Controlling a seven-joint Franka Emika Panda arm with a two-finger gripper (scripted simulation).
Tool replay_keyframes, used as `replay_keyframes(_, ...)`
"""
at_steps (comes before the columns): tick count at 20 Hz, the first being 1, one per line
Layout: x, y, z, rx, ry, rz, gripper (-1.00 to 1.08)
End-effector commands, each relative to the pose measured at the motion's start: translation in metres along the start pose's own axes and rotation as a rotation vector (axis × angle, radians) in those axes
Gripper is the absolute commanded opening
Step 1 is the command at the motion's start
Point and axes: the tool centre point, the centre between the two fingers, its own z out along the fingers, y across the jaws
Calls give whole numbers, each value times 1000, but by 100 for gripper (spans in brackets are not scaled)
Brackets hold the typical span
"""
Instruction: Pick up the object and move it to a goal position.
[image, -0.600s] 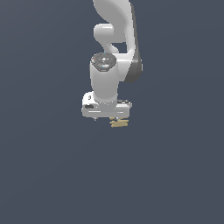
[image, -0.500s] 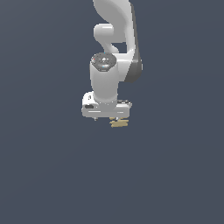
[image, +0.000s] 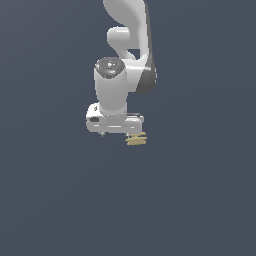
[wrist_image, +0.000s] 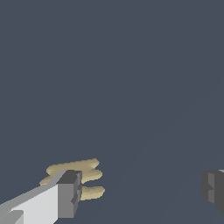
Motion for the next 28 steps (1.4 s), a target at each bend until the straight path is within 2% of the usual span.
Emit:
replay_keyframes(1, 0, 2, -1, -2, 1, -2, 100)
replay_keyframes(14, -5, -8, 8, 5, 0, 95, 100)
replay_keyframes(28, -23, -36, 34, 22, -4, 406, 100)
